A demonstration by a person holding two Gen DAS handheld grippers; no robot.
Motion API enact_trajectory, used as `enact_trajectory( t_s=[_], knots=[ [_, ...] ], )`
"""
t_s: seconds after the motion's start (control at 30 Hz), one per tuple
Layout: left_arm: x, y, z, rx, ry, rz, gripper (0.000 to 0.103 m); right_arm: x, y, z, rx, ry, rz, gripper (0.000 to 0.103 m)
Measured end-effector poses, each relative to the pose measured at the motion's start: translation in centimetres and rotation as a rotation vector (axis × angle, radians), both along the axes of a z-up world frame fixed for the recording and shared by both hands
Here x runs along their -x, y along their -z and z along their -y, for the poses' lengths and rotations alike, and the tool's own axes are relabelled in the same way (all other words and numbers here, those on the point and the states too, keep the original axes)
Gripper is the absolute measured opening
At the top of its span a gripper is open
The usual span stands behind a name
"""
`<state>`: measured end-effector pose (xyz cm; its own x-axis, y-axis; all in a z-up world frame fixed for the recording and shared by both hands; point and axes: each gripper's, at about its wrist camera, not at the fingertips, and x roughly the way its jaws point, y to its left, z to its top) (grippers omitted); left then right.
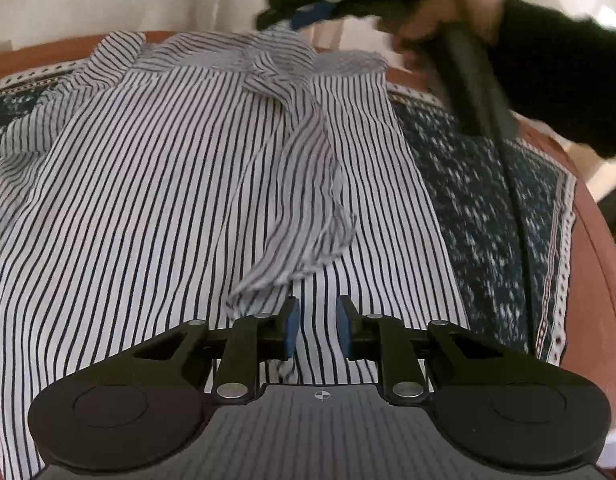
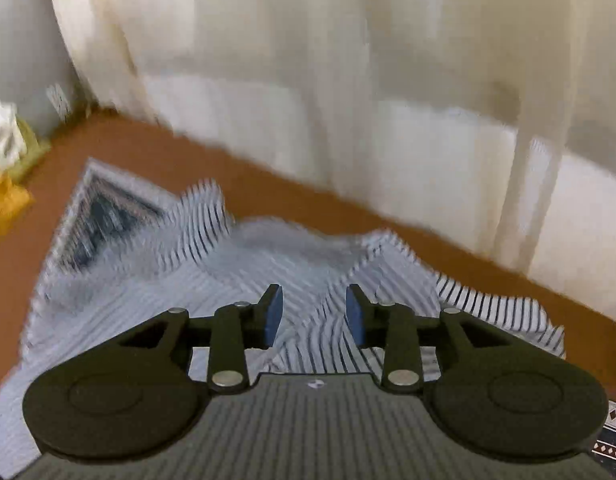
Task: Fold clothes
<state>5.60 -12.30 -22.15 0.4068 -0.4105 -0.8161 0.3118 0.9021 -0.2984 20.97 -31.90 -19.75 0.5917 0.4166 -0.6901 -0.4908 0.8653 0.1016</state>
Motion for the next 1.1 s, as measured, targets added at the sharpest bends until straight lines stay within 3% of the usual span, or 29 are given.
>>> enact_trajectory(
  t_s=[0.13, 0.33, 0.47, 0.53, 0.57, 0.67, 0.87, 0.93, 1.1],
  knots=[
    [-1.1, -0.4, 0.7, -0.002, -0.009, 0.037, 0.041, 1.7, -0.3, 2.2, 0.067, 0.027, -0.052, 0.039],
    [-1.8, 0.4, -2.6, -0.089, -0.274, 0.023, 0.042, 5.1, 2.5, 2.6, 0.15, -0.013, -0.163, 0.037],
    [-1.1, 0.0, -5.7, -0.099, -0.388, 0.005, 0.042, 6.7, 3.7, 0.2, 0.088, -0.072, -0.19, 0.037],
    [-0.4, -0.4, -6.8, -0.101, -0.402, -0.001, 0.042, 7.1, 3.1, -0.7, -0.028, -0.118, -0.212, 0.037],
    [0.1, -0.6, -7.2, -0.088, -0.397, -0.006, 0.042, 7.1, 2.5, -1.1, -0.094, -0.135, -0.22, 0.035],
    [2.0, -1.4, -7.7, -0.052, -0.339, -0.01, 0.045, 7.5, -0.6, 0.0, -0.189, -0.042, -0.165, 0.036],
    [6.1, -1.8, -6.6, 0.001, -0.144, -0.032, 0.051, 13.8, -5.2, 4.6, -0.142, -0.015, -0.104, 0.043],
    [7.6, -1.4, -6.2, 0.007, -0.085, -0.07, 0.051, 16.7, -5.1, 5.7, -0.128, -0.014, -0.134, 0.044],
    [10.5, -1.0, -5.1, 0.02, -0.006, -0.128, 0.053, 23.5, -2.2, 7.8, -0.127, -0.013, -0.312, 0.044]
  ],
)
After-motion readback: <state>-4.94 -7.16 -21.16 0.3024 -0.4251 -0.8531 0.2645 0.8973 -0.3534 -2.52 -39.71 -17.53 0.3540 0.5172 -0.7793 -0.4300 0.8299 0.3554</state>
